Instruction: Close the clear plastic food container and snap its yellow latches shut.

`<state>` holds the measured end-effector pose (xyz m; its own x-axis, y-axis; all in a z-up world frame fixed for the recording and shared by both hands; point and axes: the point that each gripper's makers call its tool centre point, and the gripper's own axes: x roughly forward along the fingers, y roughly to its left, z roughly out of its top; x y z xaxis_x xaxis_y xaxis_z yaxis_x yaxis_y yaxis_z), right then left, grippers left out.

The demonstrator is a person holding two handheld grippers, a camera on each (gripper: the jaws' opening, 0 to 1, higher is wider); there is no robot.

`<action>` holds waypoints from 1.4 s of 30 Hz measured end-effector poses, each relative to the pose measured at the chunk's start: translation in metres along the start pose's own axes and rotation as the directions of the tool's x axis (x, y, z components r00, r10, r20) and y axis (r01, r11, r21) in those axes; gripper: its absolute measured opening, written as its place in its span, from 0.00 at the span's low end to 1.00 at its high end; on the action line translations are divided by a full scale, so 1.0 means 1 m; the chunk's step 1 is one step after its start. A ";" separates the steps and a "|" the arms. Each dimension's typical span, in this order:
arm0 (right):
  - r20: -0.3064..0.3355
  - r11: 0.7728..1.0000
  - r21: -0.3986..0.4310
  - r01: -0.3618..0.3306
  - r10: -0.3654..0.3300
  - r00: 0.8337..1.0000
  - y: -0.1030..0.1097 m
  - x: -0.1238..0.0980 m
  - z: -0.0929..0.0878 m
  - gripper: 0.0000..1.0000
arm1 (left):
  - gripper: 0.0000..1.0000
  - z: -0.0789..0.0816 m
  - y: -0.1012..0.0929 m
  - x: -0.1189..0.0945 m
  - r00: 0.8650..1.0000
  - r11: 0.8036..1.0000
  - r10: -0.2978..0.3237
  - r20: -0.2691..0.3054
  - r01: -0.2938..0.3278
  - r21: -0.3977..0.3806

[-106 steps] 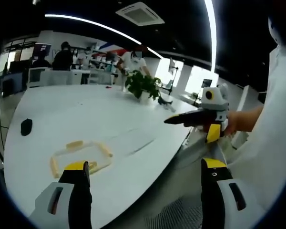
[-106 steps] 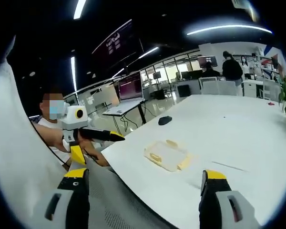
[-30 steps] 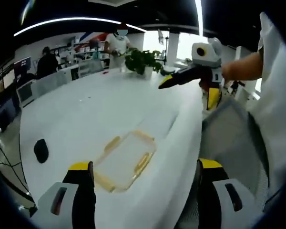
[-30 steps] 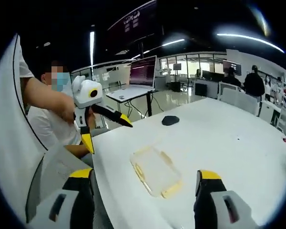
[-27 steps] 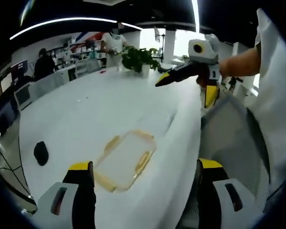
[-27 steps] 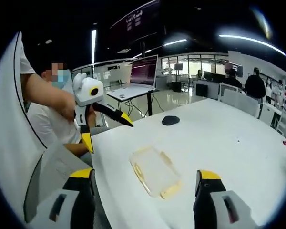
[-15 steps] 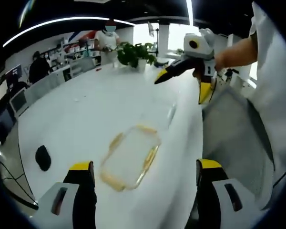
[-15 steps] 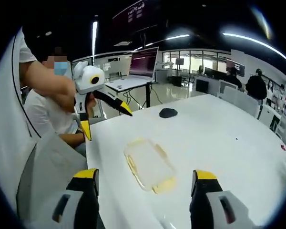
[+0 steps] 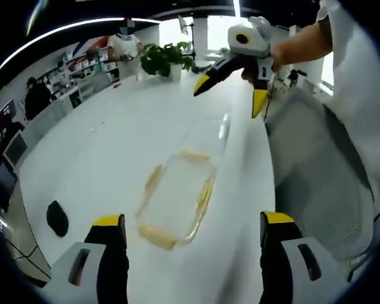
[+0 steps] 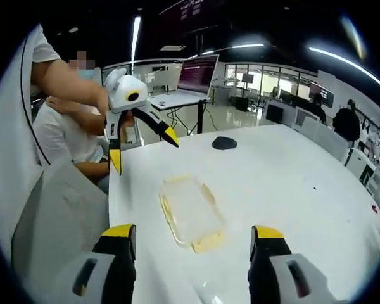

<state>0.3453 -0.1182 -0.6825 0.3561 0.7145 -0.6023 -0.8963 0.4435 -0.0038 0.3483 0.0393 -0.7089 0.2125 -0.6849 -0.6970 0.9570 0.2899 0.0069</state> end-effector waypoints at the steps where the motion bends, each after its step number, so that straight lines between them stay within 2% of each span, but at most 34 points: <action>1: -0.003 1.000 -0.006 -0.012 0.012 1.000 0.001 0.002 -0.001 0.75 | 0.84 -0.002 0.001 0.000 1.000 1.000 -0.007 -0.007 0.007 0.007; 9: -0.057 0.997 -0.062 -0.037 0.033 0.998 0.001 0.016 -0.017 0.69 | 0.82 -0.011 0.011 0.005 0.999 0.998 -0.013 -0.046 0.016 0.053; 15: -0.079 0.995 -0.087 -0.056 0.050 0.996 -0.001 0.022 -0.020 0.69 | 0.78 -0.015 0.014 0.010 0.997 0.997 -0.041 -0.061 0.045 0.065; 21: -0.091 0.994 -0.083 -0.067 0.060 0.994 -0.009 0.025 -0.021 0.68 | 0.78 -0.028 0.014 0.016 0.991 0.990 -0.064 -0.117 0.078 0.120; 26: -0.107 0.994 -0.089 -0.070 0.060 0.992 -0.014 0.029 -0.025 0.64 | 0.76 -0.033 0.018 0.019 0.988 0.986 -0.071 -0.134 0.089 0.140; 28: -0.102 0.994 -0.080 -0.071 0.063 0.993 -0.014 0.030 -0.025 0.65 | 0.75 -0.034 0.021 0.020 0.988 0.987 -0.071 -0.137 0.090 0.136; 38: -0.168 0.982 -0.157 -0.103 0.076 0.983 -0.016 0.044 -0.032 0.58 | 0.70 -0.040 0.028 0.025 0.984 0.979 -0.083 -0.159 0.110 0.173; 42: -0.207 0.974 -0.181 -0.135 0.096 0.974 -0.015 0.052 -0.036 0.58 | 0.68 -0.046 0.030 0.027 0.980 0.978 -0.090 -0.177 0.121 0.173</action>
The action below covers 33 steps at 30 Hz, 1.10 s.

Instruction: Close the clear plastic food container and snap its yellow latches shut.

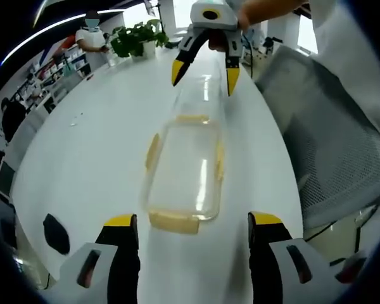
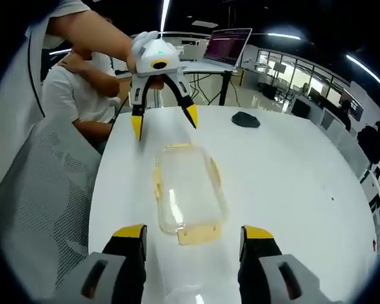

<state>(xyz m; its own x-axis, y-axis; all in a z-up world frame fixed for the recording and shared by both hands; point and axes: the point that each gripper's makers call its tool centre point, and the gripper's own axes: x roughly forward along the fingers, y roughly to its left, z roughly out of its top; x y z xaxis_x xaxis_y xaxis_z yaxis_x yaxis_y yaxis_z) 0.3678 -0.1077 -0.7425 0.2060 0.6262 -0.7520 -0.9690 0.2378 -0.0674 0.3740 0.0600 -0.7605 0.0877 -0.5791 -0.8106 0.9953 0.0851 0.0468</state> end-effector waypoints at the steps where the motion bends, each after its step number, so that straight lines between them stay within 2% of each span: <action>1: -0.011 1.000 -0.016 -0.003 0.003 1.000 0.000 0.002 -0.001 0.57 | 0.67 -0.001 0.001 0.000 1.000 1.000 0.001 -0.004 -0.001 0.006; 8: -0.052 0.998 -0.056 -0.017 0.014 0.999 -0.005 0.013 -0.007 0.52 | 0.63 -0.002 0.005 0.005 1.000 1.000 -0.010 -0.004 0.010 0.015; 23: -0.117 0.991 -0.120 -0.066 0.052 0.992 -0.003 0.030 -0.017 0.49 | 0.59 -0.009 0.013 0.017 0.999 0.998 -0.034 -0.042 0.037 0.056; 33: -0.125 0.992 -0.091 -0.091 0.079 0.989 -0.009 0.034 -0.017 0.46 | 0.53 -0.015 0.016 0.022 0.995 0.995 -0.062 -0.073 0.067 0.067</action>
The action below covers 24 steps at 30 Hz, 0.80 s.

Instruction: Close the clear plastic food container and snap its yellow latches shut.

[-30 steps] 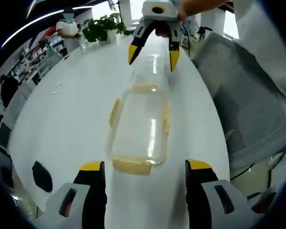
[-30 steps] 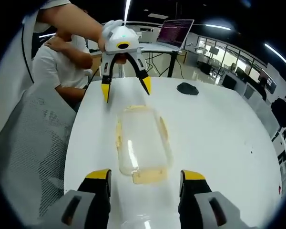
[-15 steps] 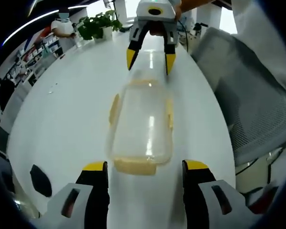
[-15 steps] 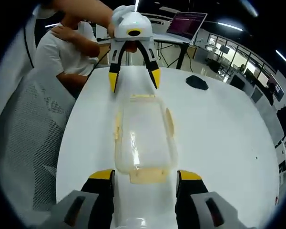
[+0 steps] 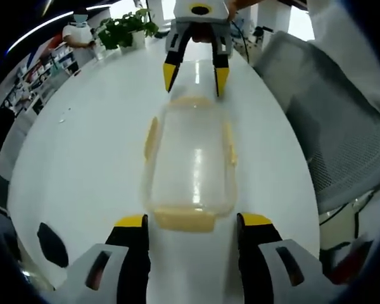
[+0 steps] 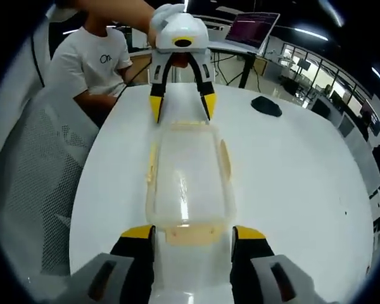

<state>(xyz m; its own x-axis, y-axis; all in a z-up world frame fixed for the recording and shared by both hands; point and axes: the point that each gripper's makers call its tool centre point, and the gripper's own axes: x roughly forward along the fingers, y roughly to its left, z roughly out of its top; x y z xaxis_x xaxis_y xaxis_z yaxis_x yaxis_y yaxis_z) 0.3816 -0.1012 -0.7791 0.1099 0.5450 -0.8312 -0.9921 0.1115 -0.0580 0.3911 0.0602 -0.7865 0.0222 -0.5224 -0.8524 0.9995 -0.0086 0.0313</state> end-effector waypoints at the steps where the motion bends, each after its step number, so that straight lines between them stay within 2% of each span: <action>1: -0.012 1.000 -0.008 -0.004 0.004 1.000 0.000 0.001 -0.002 0.45 | 0.53 0.000 0.000 0.001 1.000 1.000 -0.003 -0.001 0.003 0.000; 14: -0.033 0.999 -0.015 -0.029 0.028 0.999 -0.001 0.007 -0.006 0.44 | 0.48 -0.005 0.000 0.007 0.999 0.999 -0.025 -0.020 0.025 0.030; 19: -0.069 0.999 -0.020 -0.049 0.047 0.996 0.001 0.013 -0.012 0.42 | 0.47 -0.006 0.000 0.010 0.999 0.999 -0.042 -0.028 0.042 0.023; 24: -0.076 0.998 -0.018 -0.060 0.059 0.995 0.003 0.016 -0.012 0.41 | 0.46 -0.007 0.001 0.010 0.998 0.999 -0.044 -0.036 0.045 0.022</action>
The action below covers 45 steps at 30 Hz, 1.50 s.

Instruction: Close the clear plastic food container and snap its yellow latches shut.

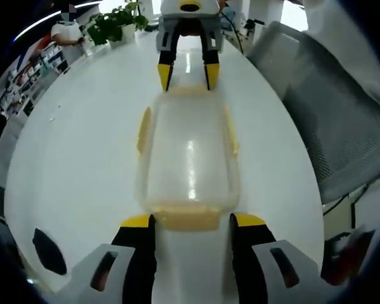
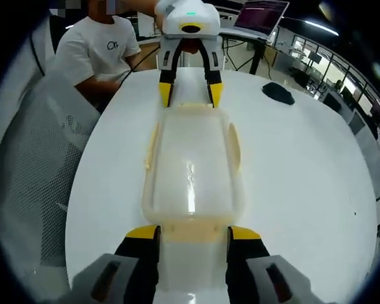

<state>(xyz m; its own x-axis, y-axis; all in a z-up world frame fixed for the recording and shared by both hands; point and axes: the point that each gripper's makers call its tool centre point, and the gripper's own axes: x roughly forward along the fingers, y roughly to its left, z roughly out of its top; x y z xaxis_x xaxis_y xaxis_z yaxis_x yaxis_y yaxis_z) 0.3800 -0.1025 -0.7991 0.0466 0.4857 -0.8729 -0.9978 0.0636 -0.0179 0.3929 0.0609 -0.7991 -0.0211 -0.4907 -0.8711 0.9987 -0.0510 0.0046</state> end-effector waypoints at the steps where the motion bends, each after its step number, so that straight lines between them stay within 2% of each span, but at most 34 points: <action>1: 0.001 1.000 -0.003 0.001 -0.001 1.000 0.000 0.000 0.001 0.41 | 0.45 0.000 0.000 0.000 1.000 1.000 0.000 0.002 -0.001 0.005; 9: -0.021 0.999 -0.033 -0.007 0.006 1.000 0.000 0.003 -0.001 0.39 | 0.39 0.001 -0.001 0.001 1.000 1.000 -0.009 0.002 0.009 0.008; 21: -0.002 0.999 -0.023 -0.024 0.024 1.000 0.002 0.003 -0.002 0.38 | 0.39 0.002 0.000 0.002 1.000 1.000 0.016 0.007 -0.016 0.003; 29: -0.020 0.999 -0.023 -0.023 0.023 1.000 0.002 0.003 -0.002 0.37 | 0.38 0.002 0.000 0.002 1.000 1.000 0.020 0.005 -0.020 -0.023; 33: 0.001 0.999 -0.025 -0.027 0.027 1.000 0.002 0.002 -0.003 0.37 | 0.38 0.003 -0.001 0.002 1.000 1.000 0.022 -0.010 -0.022 -0.018; 36: -0.012 0.999 -0.033 -0.024 0.023 1.000 0.002 0.003 -0.002 0.36 | 0.37 0.003 -0.001 0.002 1.000 0.999 0.023 -0.006 -0.023 -0.022; 39: -0.013 0.999 -0.039 -0.018 0.017 1.000 0.002 0.003 -0.002 0.36 | 0.37 0.003 -0.002 0.002 0.999 1.000 0.023 -0.026 -0.023 -0.020; 41: -0.012 0.997 -0.072 -0.008 0.007 1.000 0.001 -0.001 0.000 0.36 | 0.37 0.003 -0.006 0.001 0.999 1.000 0.015 -0.036 -0.015 -0.001; 42: -0.009 0.998 -0.070 -0.004 0.004 1.000 0.001 -0.003 0.001 0.36 | 0.37 0.003 -0.006 -0.002 0.999 1.000 0.017 -0.038 -0.018 -0.025; 45: 0.019 0.999 -0.045 -0.015 0.016 1.000 0.002 -0.011 0.006 0.36 | 0.36 0.007 -0.006 -0.012 0.999 0.999 0.029 -0.024 -0.030 -0.021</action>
<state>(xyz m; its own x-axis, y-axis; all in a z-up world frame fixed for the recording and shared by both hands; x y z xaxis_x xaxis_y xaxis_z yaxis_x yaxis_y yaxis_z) 0.3776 -0.1027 -0.7864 0.0319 0.5034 -0.8635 -0.9995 0.0168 -0.0271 0.3869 0.0604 -0.7853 0.0092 -0.4713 -0.8819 0.9996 -0.0185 0.0203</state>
